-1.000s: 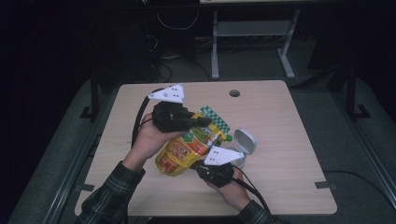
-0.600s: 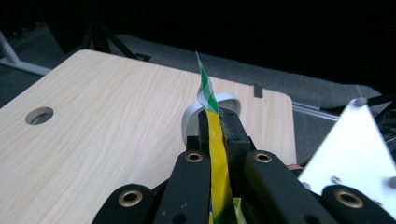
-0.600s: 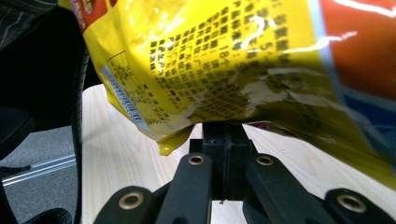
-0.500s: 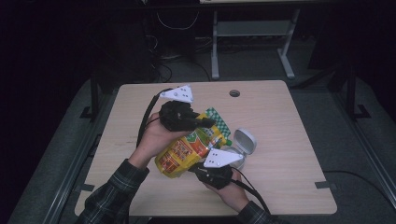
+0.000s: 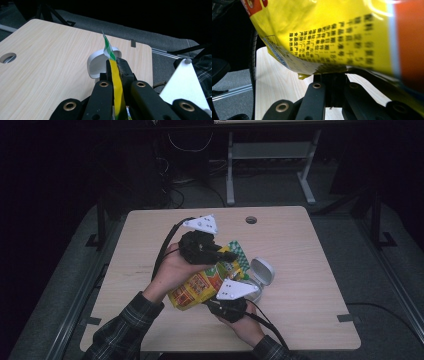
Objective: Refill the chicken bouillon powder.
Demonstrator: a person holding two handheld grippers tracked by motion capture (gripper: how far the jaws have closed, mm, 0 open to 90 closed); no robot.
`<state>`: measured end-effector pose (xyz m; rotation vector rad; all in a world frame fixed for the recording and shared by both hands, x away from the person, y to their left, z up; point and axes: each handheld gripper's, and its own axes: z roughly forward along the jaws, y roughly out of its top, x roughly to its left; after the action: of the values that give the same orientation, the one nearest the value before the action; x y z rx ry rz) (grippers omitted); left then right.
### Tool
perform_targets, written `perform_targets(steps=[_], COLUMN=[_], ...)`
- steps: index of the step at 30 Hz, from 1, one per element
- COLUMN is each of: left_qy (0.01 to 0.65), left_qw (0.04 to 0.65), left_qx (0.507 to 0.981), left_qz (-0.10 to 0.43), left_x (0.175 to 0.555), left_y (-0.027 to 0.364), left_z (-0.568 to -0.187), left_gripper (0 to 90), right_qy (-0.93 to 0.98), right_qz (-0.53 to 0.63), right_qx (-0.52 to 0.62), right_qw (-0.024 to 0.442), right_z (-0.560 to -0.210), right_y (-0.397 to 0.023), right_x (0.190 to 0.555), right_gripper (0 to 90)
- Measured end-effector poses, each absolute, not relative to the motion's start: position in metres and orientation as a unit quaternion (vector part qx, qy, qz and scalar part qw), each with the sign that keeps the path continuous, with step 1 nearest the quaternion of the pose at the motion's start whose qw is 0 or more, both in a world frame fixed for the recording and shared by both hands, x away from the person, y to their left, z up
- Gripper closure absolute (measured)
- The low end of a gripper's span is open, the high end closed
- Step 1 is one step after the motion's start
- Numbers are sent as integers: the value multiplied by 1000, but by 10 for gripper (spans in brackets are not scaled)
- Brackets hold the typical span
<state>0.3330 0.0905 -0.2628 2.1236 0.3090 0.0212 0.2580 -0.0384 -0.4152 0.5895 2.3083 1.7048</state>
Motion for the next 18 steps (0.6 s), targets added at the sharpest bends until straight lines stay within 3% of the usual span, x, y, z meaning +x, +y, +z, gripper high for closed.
perform_targets(steps=[18], left_qy=[145], left_qw=[439], left_qx=[887], left_qz=[4], left_x=[341], left_y=[79], left_z=[-266], left_gripper=[899], right_qy=[779], right_qz=[598], right_qx=[166], right_qw=[90], right_z=[-416], right_y=[-38], right_x=[252], right_gripper=[900])
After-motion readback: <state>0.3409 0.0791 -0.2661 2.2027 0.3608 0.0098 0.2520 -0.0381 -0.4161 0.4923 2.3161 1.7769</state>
